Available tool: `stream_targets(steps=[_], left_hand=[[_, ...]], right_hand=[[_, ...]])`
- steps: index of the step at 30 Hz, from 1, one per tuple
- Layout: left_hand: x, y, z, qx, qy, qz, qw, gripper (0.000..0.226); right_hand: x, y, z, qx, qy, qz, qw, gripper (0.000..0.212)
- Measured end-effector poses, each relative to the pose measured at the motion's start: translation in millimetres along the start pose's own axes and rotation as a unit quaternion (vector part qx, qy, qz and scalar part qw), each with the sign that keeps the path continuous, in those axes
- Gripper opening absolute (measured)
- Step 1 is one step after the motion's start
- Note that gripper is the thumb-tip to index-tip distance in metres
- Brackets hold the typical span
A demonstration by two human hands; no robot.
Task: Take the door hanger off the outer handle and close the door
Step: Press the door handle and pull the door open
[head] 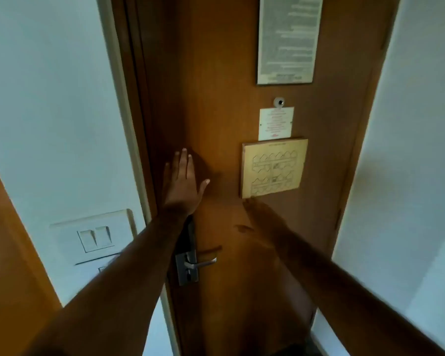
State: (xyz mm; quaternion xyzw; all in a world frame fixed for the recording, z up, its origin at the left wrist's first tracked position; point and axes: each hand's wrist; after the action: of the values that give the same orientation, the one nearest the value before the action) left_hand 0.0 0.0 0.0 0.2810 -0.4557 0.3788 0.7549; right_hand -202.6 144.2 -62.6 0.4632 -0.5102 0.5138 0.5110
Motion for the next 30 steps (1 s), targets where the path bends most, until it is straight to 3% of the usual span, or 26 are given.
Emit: stream_targets(steps=[7, 15, 21, 26, 30], left_hand=[[-59.0, -5.7, 21.1, 0.032, 0.074, 0.06, 0.995, 0.09], [-112.7, -25.5, 54.1, 0.046, 0.21, 0.143, 0.966, 0.088], [-127.4, -30.8, 65.7, 0.051, 0.286, 0.157, 0.944, 0.087], [-130.1, -31.3, 68.2, 0.046, 0.304, 0.152, 0.939, 0.087], [-128.5, -29.8, 69.3, 0.048, 0.309, 0.152, 0.938, 0.087]], right_hand=[[-130.2, -27.4, 34.0, 0.043, -0.066, 0.055, 0.995, 0.098], [-224.5, -46.8, 56.3, 0.095, -0.088, 0.072, 0.989, 0.101], [-254.7, -54.3, 64.5, 0.082, 0.013, 0.14, 0.987, 0.097], [-282.8, -67.7, 63.2, 0.038, -0.035, 0.204, 0.978, 0.098], [-274.2, -64.6, 68.6, 0.034, -0.048, 0.185, 0.981, 0.09]])
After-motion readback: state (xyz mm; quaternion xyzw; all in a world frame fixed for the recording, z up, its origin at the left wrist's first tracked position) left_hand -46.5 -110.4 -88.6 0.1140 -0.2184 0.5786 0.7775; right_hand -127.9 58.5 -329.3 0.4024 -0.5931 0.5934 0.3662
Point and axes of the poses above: each hand's wrist, its own z-axis towards the middle knuckle, its own x-axis out of the back of the hand, y = z × x, and after that the axes turned 13 degrees about -y, right-handed
